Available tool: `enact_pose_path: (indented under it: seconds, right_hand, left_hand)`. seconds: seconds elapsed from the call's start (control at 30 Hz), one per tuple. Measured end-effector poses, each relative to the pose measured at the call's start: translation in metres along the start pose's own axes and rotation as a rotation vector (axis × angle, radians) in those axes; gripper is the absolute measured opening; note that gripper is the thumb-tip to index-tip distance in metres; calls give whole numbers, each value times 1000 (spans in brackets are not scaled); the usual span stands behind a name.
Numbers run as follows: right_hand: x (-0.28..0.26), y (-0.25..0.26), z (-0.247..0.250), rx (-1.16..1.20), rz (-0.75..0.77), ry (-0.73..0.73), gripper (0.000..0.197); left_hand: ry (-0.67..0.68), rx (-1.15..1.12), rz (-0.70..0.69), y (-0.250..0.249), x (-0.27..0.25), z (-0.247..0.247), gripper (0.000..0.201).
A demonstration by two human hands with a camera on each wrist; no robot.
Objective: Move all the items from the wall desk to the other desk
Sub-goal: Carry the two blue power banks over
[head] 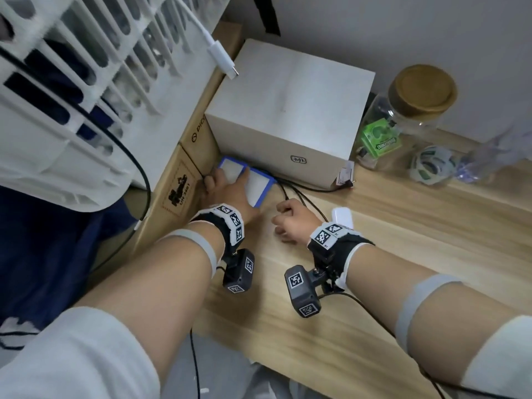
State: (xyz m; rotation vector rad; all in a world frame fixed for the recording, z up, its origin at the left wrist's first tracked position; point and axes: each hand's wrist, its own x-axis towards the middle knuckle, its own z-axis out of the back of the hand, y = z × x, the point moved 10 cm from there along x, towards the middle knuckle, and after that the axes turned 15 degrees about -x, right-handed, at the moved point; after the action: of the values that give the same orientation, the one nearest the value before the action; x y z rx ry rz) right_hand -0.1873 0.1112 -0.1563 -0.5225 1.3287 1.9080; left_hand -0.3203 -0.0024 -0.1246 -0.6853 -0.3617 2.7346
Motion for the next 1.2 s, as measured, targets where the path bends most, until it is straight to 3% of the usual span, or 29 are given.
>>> enact_pose_path:
  seconds: [0.17, 0.33, 0.47, 0.73, 0.83, 1.07, 1.2]
  right_hand:
    - [-6, -5, -3, -54, -55, -29, 41]
    - [-10, 0, 6, -185, -64, -50, 43]
    - [8, 14, 15, -538, 10, -160, 75]
    - [34, 24, -1, -846, -18, -267, 129]
    - [26, 24, 3, -828, -24, -212, 119]
    - [13, 19, -1, -952, -59, -214, 111]
    - [11, 28, -2, -953, -18, -259, 98]
  left_hand:
    - [36, -42, -49, -2, -12, -2, 96]
    - [-31, -386, 31, 20, 3, 7, 81]
    - [-52, -419, 56, 28, 8, 0, 82]
    - [30, -493, 183, 44, -4, -9, 84]
    - [107, -575, 233, 49, -16, -22, 62]
    - [133, -706, 282, 55, -31, -29, 73]
    - [92, -677, 214, 63, -39, -16, 51]
